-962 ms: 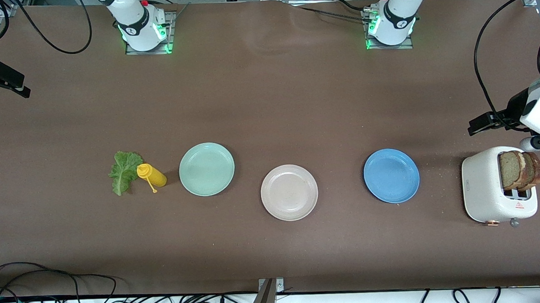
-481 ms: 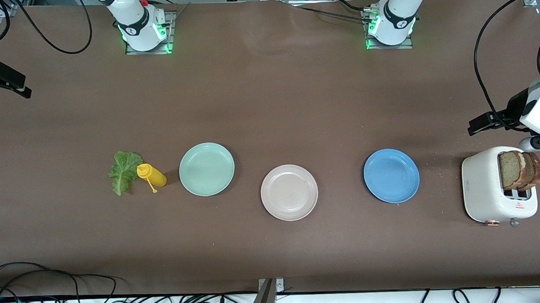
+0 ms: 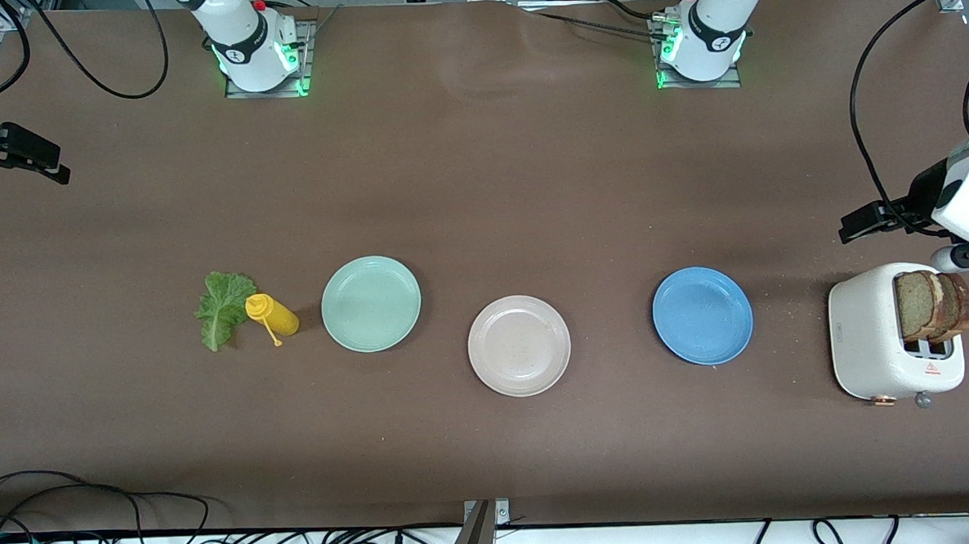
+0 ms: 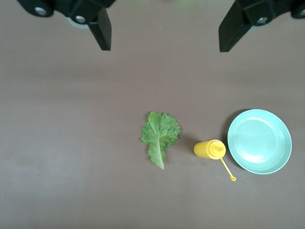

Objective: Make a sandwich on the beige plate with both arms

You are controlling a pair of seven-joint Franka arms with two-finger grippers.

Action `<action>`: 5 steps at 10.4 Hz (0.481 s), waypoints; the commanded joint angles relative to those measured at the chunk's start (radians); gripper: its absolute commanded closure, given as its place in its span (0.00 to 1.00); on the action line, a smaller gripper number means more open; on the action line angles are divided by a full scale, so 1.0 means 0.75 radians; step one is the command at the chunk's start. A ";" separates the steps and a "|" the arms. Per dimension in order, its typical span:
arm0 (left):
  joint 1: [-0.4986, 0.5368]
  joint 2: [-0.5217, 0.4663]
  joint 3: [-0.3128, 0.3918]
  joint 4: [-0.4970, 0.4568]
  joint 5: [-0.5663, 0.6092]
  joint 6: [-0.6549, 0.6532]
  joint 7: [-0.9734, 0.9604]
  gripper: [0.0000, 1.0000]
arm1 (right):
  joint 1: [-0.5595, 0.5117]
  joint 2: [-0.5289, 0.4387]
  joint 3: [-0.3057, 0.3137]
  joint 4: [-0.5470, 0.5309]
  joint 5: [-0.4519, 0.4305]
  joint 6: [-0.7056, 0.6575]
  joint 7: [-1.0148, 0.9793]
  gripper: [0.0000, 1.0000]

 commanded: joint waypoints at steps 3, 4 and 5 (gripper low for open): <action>-0.011 -0.009 0.016 -0.013 0.009 0.021 0.016 0.00 | 0.001 -0.002 -0.006 -0.155 -0.049 0.141 -0.008 0.00; -0.011 -0.009 0.016 -0.011 0.009 0.021 0.016 0.00 | 0.003 -0.006 -0.004 -0.224 -0.049 0.233 0.000 0.00; -0.011 -0.007 0.016 -0.011 0.009 0.023 0.016 0.00 | 0.003 0.000 -0.004 -0.263 -0.049 0.299 0.008 0.00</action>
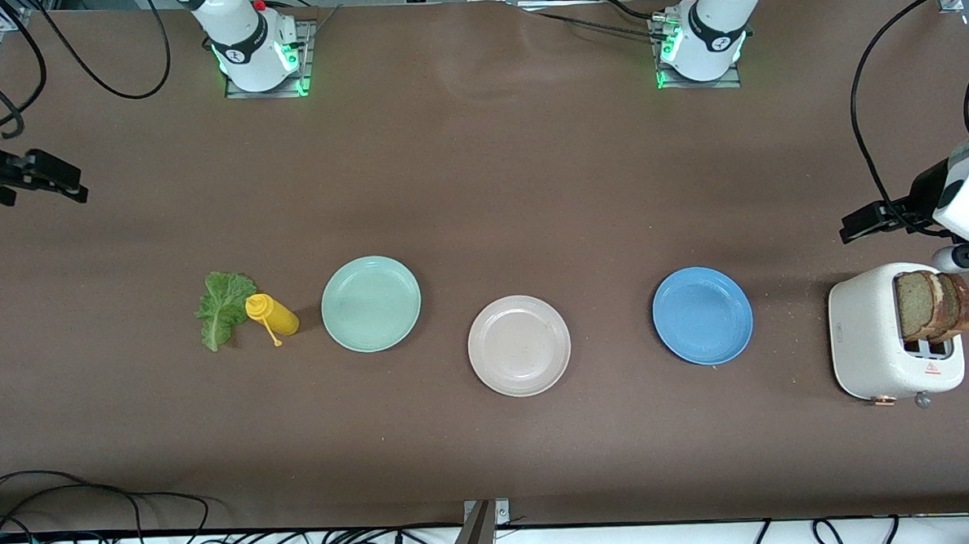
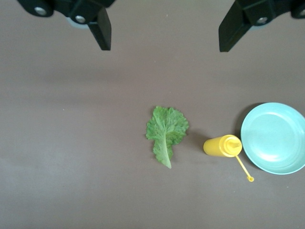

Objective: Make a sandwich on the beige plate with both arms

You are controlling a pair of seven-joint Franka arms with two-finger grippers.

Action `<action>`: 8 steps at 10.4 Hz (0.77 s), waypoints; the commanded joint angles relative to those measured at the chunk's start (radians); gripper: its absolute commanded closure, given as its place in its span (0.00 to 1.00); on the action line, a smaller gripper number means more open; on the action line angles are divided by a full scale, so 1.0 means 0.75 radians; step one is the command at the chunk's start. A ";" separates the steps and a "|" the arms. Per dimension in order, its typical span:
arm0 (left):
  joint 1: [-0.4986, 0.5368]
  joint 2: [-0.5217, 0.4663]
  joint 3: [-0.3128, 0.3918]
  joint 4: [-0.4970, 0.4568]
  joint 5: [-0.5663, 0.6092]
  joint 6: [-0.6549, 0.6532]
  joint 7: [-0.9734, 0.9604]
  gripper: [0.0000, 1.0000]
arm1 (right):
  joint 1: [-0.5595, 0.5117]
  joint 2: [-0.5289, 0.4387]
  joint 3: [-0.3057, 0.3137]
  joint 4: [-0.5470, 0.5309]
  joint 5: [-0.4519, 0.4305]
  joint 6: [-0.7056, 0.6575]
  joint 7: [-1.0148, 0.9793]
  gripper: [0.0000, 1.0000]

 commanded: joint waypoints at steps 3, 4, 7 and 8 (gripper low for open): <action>-0.011 -0.005 0.013 -0.013 0.009 0.023 0.016 0.00 | 0.007 -0.003 0.006 -0.226 -0.016 0.333 0.012 0.00; -0.011 -0.005 0.013 -0.013 0.009 0.023 0.016 0.00 | 0.007 -0.003 0.006 -0.222 -0.016 0.327 0.012 0.00; -0.003 0.003 0.013 -0.013 0.011 0.035 0.020 0.00 | 0.007 -0.018 0.009 -0.138 -0.012 0.191 0.010 0.00; 0.001 0.003 0.013 -0.013 0.011 0.037 0.038 0.00 | 0.007 -0.018 0.009 -0.097 -0.009 0.115 0.014 0.00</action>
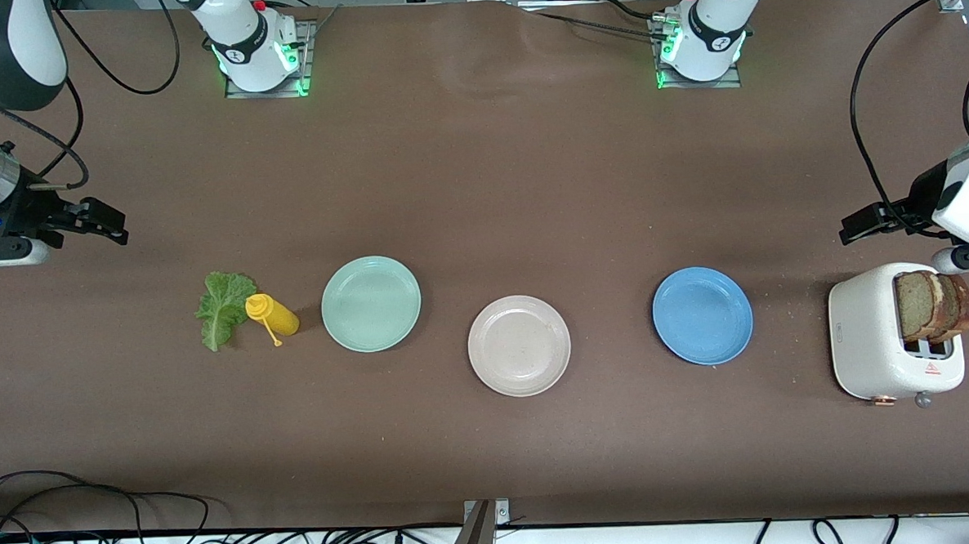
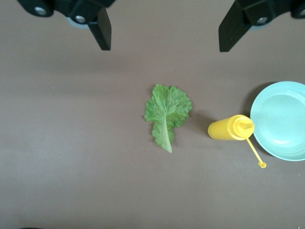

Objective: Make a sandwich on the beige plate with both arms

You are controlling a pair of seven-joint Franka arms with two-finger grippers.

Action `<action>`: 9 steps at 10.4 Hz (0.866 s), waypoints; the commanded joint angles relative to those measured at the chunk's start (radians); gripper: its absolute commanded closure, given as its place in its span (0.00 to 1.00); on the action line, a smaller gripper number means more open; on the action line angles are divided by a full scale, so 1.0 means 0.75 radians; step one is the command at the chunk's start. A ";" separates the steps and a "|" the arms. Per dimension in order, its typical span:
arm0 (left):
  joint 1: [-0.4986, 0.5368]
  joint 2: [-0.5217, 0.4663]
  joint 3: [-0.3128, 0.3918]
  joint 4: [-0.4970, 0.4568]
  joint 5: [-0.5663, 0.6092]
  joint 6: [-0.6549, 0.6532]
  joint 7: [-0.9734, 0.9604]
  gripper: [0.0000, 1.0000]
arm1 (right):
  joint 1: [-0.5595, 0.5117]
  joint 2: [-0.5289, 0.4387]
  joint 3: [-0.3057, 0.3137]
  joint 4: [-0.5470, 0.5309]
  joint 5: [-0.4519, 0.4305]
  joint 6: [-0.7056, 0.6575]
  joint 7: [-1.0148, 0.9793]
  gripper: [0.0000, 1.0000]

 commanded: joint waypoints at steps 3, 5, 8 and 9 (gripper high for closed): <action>0.014 0.002 0.012 -0.002 0.039 0.019 0.073 0.00 | 0.004 -0.021 0.006 0.177 0.011 -0.275 0.016 0.00; 0.016 0.002 0.014 -0.002 0.039 0.019 0.073 0.00 | 0.004 -0.025 0.004 0.238 0.058 -0.372 0.016 0.00; 0.038 0.002 0.014 -0.002 0.041 0.021 0.087 0.00 | 0.004 -0.033 0.006 0.249 0.060 -0.390 0.016 0.00; 0.038 0.002 0.014 -0.002 0.039 0.021 0.099 0.00 | 0.004 -0.039 0.006 0.249 0.060 -0.390 0.016 0.00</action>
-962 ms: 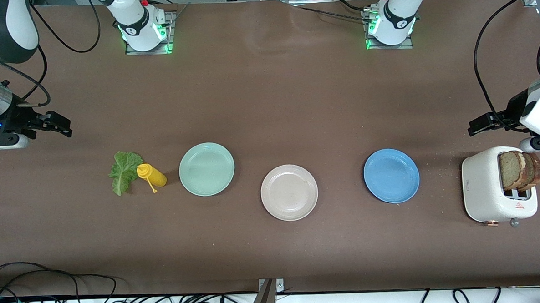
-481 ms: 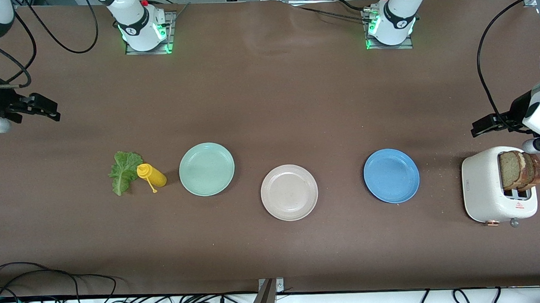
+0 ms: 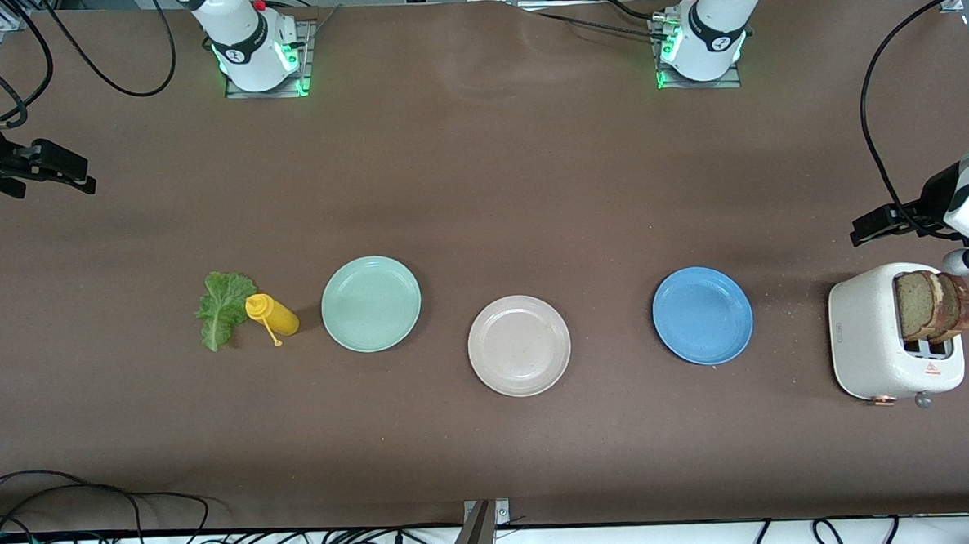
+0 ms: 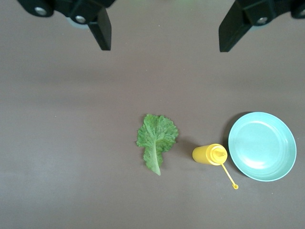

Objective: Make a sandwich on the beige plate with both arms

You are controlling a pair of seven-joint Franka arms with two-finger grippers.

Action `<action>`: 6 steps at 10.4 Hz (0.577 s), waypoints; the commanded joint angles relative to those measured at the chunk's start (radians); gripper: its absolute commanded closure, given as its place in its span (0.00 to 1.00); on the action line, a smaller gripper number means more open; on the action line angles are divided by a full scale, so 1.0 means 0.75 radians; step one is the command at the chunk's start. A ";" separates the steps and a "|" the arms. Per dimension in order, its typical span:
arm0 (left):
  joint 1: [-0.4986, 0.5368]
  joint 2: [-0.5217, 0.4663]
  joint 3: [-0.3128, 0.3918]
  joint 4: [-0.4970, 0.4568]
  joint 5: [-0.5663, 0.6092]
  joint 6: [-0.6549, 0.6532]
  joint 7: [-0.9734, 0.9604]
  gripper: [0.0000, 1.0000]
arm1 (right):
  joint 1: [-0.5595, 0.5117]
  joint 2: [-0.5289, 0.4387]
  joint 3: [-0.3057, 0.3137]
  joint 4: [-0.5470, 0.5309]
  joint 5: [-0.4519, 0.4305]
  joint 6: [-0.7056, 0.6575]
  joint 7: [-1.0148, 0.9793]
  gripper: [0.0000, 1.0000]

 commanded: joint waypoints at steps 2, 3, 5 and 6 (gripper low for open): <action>0.013 -0.006 -0.001 -0.002 0.028 0.015 0.046 0.00 | 0.003 -0.008 0.000 0.017 0.018 -0.041 0.010 0.00; 0.013 -0.006 -0.001 -0.002 0.028 0.015 0.046 0.00 | 0.003 -0.002 -0.002 0.011 0.016 -0.029 0.010 0.00; 0.013 -0.006 -0.001 0.000 0.030 0.015 0.048 0.00 | 0.003 0.011 -0.002 0.011 0.014 -0.002 0.010 0.00; 0.025 -0.006 -0.001 0.008 0.030 0.015 0.060 0.00 | 0.003 0.017 -0.004 0.011 0.014 0.006 0.010 0.00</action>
